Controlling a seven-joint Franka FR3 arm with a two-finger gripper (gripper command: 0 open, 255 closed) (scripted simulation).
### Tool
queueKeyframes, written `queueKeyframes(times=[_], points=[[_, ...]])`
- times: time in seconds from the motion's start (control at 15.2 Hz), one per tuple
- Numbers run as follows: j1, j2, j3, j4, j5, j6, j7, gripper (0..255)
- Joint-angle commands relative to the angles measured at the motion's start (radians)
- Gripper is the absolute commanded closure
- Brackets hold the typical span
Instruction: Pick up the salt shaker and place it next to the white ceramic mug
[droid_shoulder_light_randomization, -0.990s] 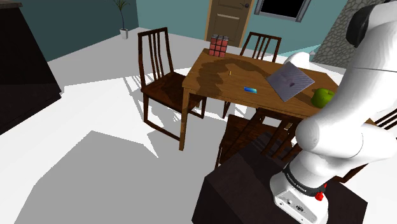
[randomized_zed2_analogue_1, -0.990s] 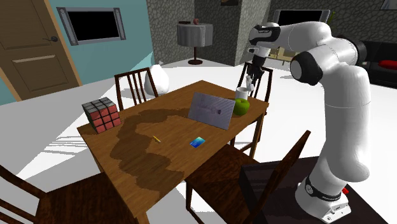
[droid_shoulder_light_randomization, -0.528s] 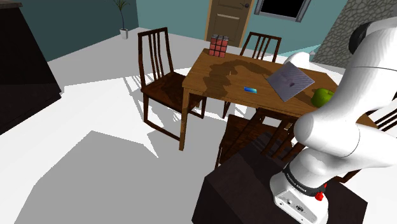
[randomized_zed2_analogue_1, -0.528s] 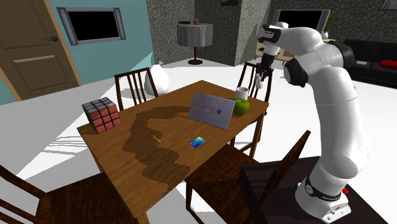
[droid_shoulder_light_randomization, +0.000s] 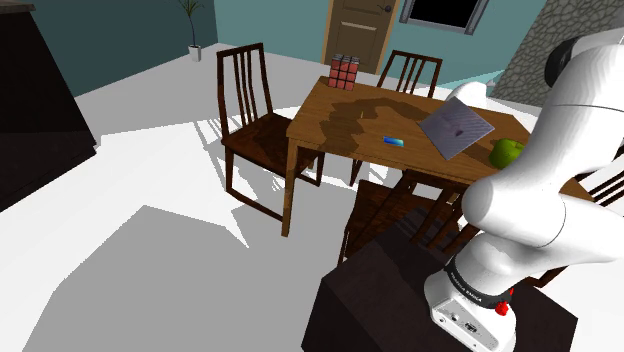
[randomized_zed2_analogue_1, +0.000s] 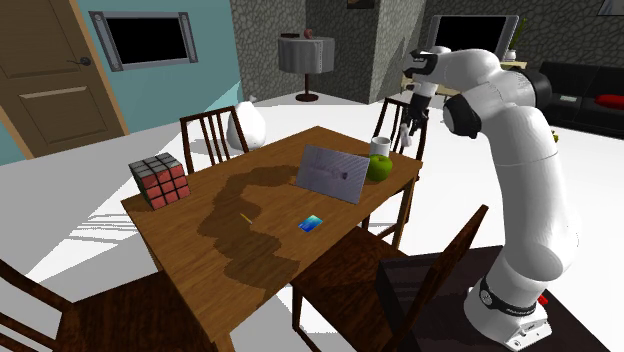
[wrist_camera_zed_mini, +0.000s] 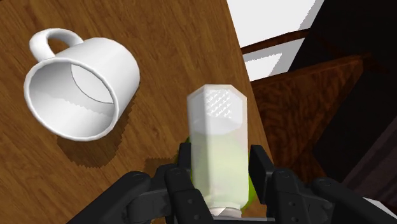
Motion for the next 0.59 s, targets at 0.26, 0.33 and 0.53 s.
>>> queueKeyframes(times=[0.26, 0.33, 0.53], points=[[0.014, 0.013, 0.007, -0.07, 0.014, 0.072, -0.026, 255], [0.015, 0.016, 0.009, -0.08, 0.017, 0.083, -0.03, 255], [0.019, 0.025, 0.014, -0.109, 0.027, 0.115, -0.043, 255]])
